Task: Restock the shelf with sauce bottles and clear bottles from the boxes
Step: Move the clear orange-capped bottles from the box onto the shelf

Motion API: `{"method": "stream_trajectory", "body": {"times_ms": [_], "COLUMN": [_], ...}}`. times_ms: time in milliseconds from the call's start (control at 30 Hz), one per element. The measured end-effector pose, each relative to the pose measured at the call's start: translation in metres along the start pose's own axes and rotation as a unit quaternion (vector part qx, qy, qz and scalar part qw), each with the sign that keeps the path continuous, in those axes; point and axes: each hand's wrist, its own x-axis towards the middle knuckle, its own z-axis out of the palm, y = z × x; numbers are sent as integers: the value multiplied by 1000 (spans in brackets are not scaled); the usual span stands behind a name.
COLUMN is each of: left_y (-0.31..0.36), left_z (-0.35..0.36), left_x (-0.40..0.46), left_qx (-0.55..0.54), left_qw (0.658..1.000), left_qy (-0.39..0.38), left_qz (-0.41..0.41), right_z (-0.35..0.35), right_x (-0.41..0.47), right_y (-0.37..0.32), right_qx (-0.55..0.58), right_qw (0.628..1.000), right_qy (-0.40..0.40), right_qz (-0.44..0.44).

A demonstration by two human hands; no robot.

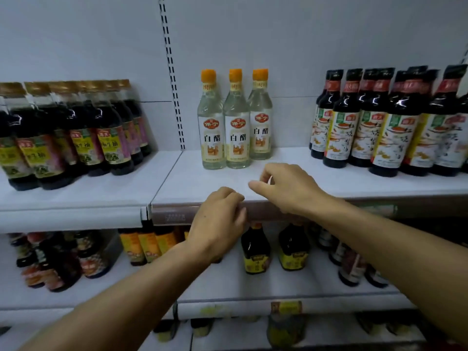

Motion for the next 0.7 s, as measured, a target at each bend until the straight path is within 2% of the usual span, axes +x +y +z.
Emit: {"method": "stream_trajectory", "body": {"times_ms": [133, 200, 700], "left_y": [-15, -26, -93], "left_z": [6, 16, 126], "left_x": [-32, -50, -154], "left_qx": [9, 10, -87], "left_qw": [997, 996, 975], "left_qy": [-4, -28, -204], "left_qz": [79, 87, -27], "right_z": [30, 48, 200], "right_x": [-24, -37, -131], "right_y": [-6, -8, 32], "right_qx": [20, 19, 59], "right_qw": [999, 999, 975], "right_qy": [-20, -34, -156], "right_qz": [18, 19, 144]}}
